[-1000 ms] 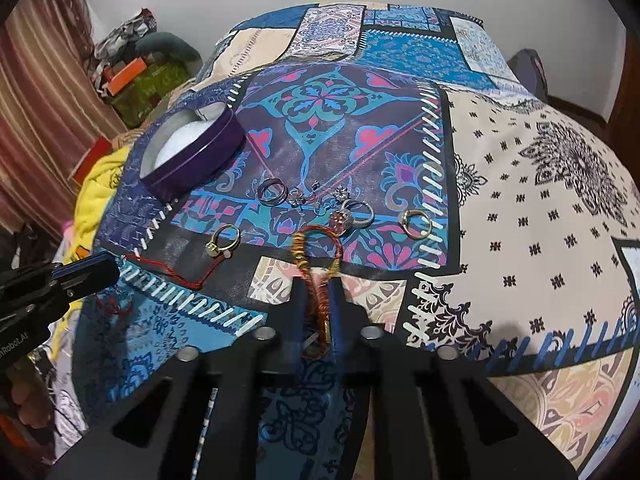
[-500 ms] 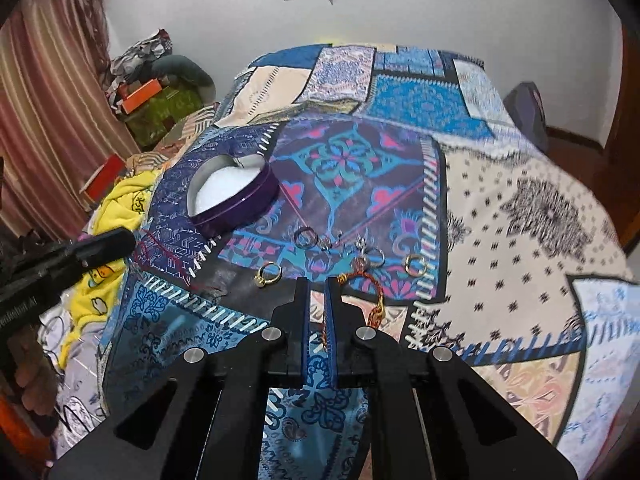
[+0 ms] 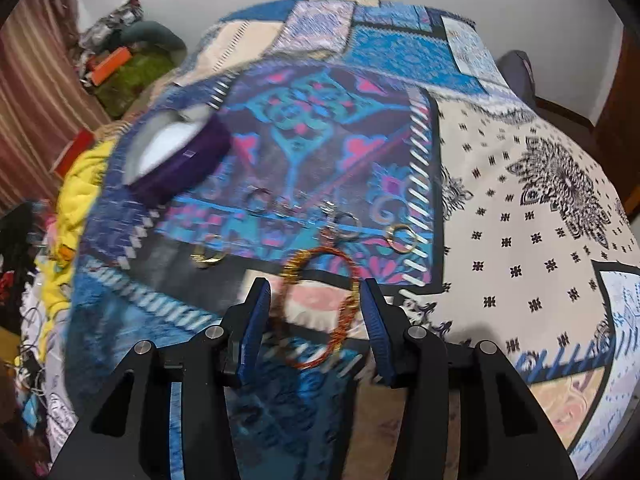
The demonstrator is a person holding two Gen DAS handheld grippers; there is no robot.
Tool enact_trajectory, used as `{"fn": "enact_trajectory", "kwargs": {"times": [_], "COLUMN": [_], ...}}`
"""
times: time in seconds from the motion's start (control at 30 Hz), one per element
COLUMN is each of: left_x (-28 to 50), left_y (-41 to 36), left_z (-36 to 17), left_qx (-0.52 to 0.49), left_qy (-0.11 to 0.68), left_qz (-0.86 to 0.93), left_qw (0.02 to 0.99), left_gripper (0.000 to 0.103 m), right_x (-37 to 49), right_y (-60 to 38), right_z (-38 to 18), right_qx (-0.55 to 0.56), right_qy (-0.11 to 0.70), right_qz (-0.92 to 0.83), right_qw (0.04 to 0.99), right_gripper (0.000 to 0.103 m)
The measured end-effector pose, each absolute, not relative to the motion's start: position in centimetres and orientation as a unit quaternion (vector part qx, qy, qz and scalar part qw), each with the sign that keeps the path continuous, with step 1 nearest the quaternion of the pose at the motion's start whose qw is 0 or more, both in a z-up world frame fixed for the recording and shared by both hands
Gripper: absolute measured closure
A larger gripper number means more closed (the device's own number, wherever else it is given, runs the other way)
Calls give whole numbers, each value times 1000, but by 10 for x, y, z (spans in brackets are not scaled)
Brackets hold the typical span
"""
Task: Organize jewelry
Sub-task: 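Lift the braided bracelet with the right tool toward the purple heart tin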
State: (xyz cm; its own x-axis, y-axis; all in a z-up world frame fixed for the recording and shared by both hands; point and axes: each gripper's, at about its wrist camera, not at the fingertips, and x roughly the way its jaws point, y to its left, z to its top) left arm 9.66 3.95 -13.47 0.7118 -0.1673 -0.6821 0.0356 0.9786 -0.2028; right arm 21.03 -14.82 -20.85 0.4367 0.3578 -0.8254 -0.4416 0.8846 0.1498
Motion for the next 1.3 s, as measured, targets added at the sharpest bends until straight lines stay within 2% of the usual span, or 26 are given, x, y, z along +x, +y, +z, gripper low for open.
{"fn": "enact_trajectory", "kwargs": {"times": [0.13, 0.2, 0.27, 0.33, 0.53, 1.0, 1.3], "left_x": [99, 101, 102, 103, 107, 126, 146], "left_y": [41, 42, 43, 43, 44, 59, 68], "left_z": [-135, -136, -135, -134, -127, -85, -76], "left_qx": [-90, -92, -93, -92, -95, -84, -72], "left_qy": [373, 374, 373, 372, 365, 313, 299], "left_qz": [-50, -48, -47, -46, -50, -42, -30], "left_qw": [922, 922, 922, 923, 925, 945, 951], "left_gripper": [97, 97, 97, 97, 97, 97, 97], "right_x": [212, 211, 211, 211, 205, 200, 210], "right_y": [-150, -149, -151, -154, -159, -134, -109], "right_z": [-214, -214, -214, -214, -207, -134, -114], "right_qx": [-40, -40, -30, -17, 7, 6, 3], "right_qy": [468, 465, 466, 467, 461, 370, 339], "right_qz": [242, 245, 257, 261, 265, 311, 341], "right_qw": [849, 850, 846, 844, 847, 875, 877], "right_gripper": [60, 64, 84, 94, 95, 95, 95]}}
